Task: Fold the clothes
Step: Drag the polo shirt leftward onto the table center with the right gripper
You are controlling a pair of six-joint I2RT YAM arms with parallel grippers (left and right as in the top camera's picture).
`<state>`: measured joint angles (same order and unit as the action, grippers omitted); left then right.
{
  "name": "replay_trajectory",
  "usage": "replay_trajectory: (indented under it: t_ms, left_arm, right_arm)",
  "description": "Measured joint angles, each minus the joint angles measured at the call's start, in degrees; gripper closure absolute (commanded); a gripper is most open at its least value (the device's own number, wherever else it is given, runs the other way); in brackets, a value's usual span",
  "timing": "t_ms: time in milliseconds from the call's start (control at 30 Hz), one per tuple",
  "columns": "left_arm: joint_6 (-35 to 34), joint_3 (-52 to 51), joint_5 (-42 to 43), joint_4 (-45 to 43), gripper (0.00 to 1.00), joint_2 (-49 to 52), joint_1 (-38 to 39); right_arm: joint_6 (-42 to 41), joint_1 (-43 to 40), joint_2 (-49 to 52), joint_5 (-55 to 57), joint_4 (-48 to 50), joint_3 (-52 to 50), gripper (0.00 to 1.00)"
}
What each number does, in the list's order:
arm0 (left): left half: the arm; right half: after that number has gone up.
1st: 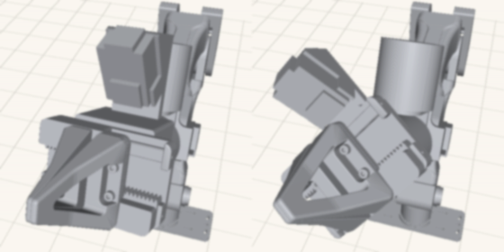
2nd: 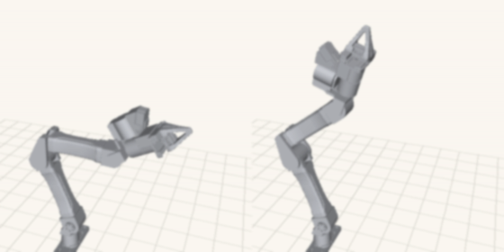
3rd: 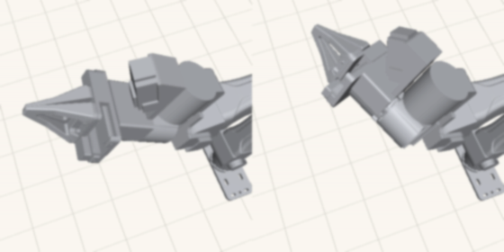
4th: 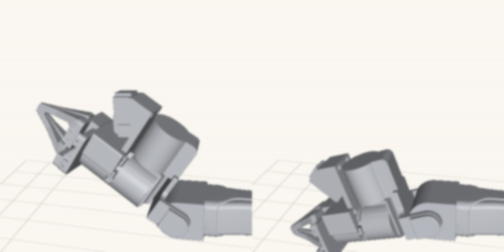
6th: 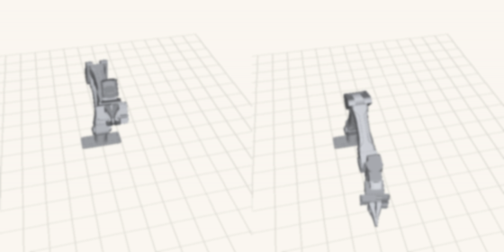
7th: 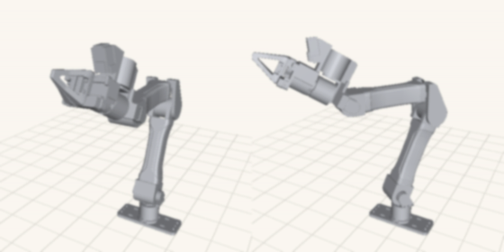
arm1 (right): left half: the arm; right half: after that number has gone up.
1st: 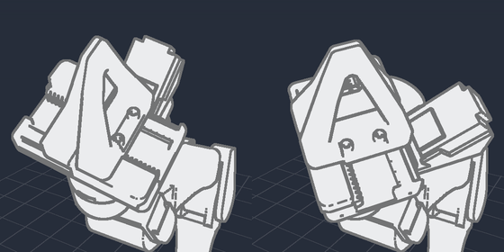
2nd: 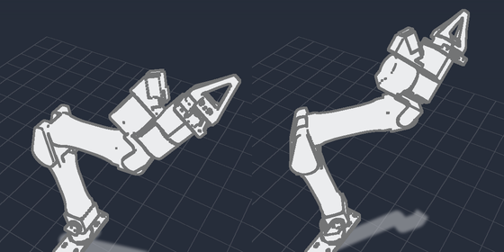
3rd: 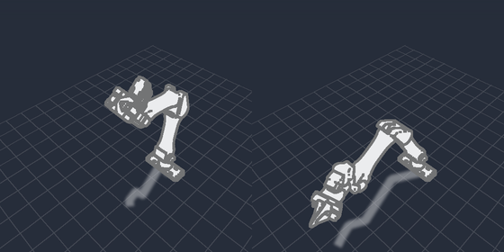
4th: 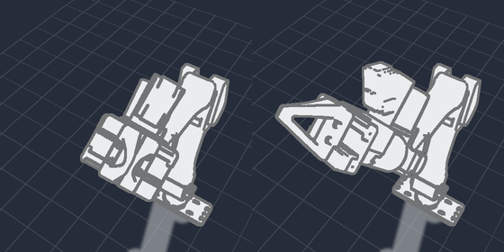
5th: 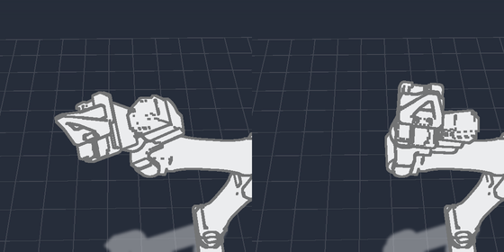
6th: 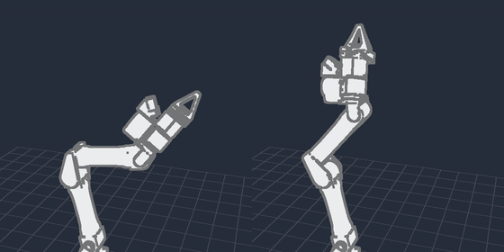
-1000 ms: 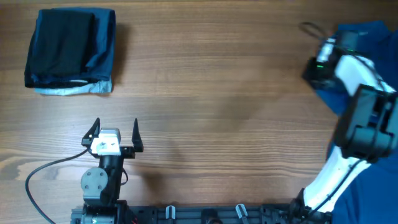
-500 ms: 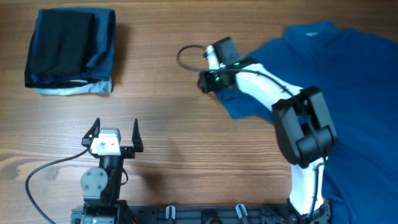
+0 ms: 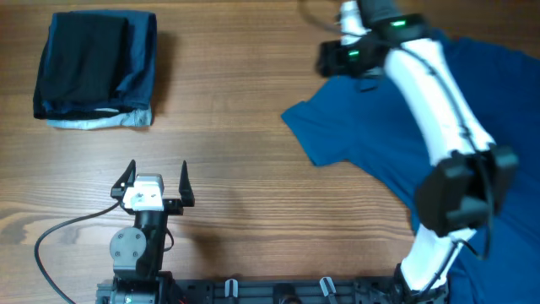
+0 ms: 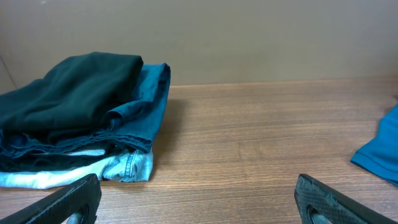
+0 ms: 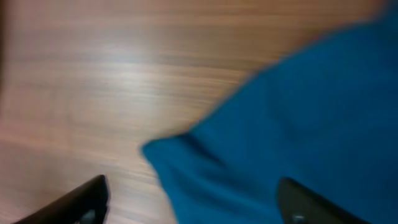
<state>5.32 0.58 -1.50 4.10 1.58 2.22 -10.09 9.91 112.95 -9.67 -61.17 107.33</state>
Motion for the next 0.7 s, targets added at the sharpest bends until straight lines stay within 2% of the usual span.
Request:
replay_trajectory:
  t_ms: [167,300,400,500,633,700]
  left_arm:
    - [0.0,0.0,0.0,0.0,0.00,0.0,0.0]
    - [0.0,0.0,-0.1,-0.1,0.00,0.0,0.0]
    - [0.0,-0.2,0.6,-5.4,0.00,0.0,0.0]
    - [0.0,0.0,5.9,-10.9,0.00,0.0,0.0]
    - [-0.1,5.7,13.1,-6.1,0.00,4.7,0.0]
    - [-0.1,13.4,15.3,-2.6,0.00,11.4,0.0]
  right_arm:
    - [-0.8,-13.0,-4.7,2.4,-5.1,0.3,0.00]
    - [-1.2,-19.9,-4.8,3.0,-8.0,0.5,0.00]
    - [-1.3,-21.9,-4.8,3.3,-8.2,0.5,0.00]
    - [-1.3,-22.1,-4.8,3.3,-7.4,0.5,0.00]
    - [-1.4,-22.1,-4.8,3.3,-6.1,0.5,0.00]
    - [-1.5,-22.1,-4.8,3.4,-5.3,0.5,0.00]
